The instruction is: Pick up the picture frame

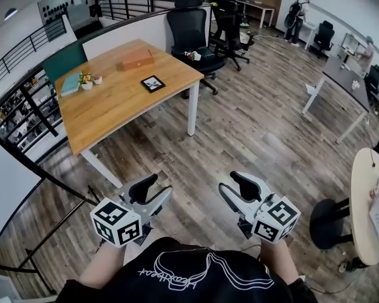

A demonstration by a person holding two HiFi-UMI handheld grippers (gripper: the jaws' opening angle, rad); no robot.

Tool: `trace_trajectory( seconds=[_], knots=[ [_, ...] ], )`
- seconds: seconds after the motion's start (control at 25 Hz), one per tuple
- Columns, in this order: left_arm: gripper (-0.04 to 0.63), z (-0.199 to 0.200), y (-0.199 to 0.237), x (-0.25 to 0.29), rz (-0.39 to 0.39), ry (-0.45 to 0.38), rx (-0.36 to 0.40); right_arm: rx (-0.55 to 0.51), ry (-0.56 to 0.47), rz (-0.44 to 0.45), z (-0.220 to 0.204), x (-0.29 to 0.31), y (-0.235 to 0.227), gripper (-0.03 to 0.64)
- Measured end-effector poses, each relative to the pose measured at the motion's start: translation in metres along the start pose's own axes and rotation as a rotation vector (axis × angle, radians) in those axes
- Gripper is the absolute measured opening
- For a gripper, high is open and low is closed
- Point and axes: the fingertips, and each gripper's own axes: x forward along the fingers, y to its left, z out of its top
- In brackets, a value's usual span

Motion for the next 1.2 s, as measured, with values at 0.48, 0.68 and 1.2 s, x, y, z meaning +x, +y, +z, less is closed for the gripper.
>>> trace_trajectory(
  seconds=[0.48,0.68,1.2],
  knots=[
    [0.356,0.0,0.03,0.021,0.005,-0.009,-0.007,0.003,0.031,-0.09,-0.019,0.016,-0.05,0.376],
    [0.357,0.005,0.07,0.039,0.023,-0.016,0.0,0.009,0.068,-0.09,-0.028,0.047,-0.075,0.403],
    [0.356,0.047,0.259,0.149,0.013,0.042,-0.103,0.07,0.133,-0.043,-0.001,0.244,-0.189,0.377]
  ],
)
